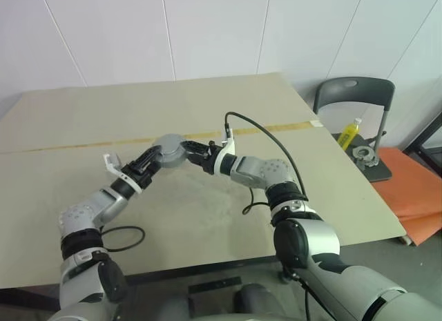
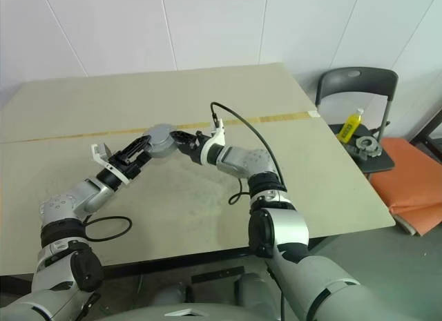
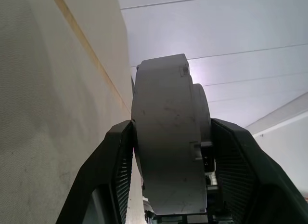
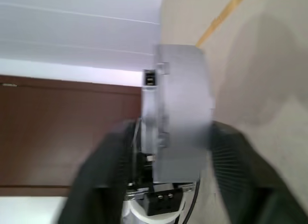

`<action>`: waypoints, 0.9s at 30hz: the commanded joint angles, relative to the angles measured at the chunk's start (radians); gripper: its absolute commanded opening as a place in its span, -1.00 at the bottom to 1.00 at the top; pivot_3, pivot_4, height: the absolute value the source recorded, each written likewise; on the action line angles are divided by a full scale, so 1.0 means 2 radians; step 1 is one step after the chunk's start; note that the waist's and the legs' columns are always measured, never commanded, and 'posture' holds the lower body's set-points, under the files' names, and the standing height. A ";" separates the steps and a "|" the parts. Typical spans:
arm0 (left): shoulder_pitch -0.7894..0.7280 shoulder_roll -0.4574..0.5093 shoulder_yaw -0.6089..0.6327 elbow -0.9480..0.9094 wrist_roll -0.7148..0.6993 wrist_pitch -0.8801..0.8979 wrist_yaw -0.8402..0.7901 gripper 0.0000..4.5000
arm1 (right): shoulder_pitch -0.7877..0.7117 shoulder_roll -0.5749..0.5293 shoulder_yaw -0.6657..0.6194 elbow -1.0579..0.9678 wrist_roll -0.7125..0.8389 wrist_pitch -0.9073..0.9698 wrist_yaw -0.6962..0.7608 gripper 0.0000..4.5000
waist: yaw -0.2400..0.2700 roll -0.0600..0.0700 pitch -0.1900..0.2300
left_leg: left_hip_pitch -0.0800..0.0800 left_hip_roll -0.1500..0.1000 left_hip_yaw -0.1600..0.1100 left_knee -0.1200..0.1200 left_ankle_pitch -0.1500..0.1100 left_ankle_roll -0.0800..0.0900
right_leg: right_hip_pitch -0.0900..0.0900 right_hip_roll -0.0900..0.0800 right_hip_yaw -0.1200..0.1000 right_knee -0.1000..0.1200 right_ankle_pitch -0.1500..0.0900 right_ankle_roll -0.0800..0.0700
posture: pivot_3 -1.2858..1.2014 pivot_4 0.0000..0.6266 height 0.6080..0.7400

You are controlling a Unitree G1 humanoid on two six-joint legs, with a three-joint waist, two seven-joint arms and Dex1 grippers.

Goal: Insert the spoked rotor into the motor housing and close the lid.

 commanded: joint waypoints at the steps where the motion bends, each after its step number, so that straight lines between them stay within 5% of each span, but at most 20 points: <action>1: -0.007 0.000 -0.003 -0.002 0.005 -0.002 0.005 -0.04 | -0.005 0.079 0.003 -0.040 0.018 0.005 0.028 0.51 | 0.000 0.000 0.000 | 0.000 0.000 0.000 0.000 0.000 0.000 | 0.000 0.000 0.000 0.000 0.000 0.000 | 0.03 -1.00 1.00; 9: -0.018 -0.009 0.045 0.011 -0.018 -0.058 0.019 -0.04 | 0.009 0.056 0.078 -0.112 -0.034 -0.025 0.068 0.51 | 0.000 0.000 0.000 | 0.000 0.000 0.000 0.000 0.000 0.000 | 0.000 0.000 0.000 0.000 0.000 0.000 | 0.03 -1.00 1.00; 27: -0.021 -0.011 0.085 0.014 -0.013 -0.187 0.037 -0.04 | 0.080 -0.041 0.347 -0.286 -0.287 -0.193 0.221 0.51 | 0.000 0.000 0.000 | 0.000 0.000 -0.001 0.004 0.000 0.000 | 0.000 0.000 0.000 0.002 0.000 0.001 | 0.03 -1.00 1.00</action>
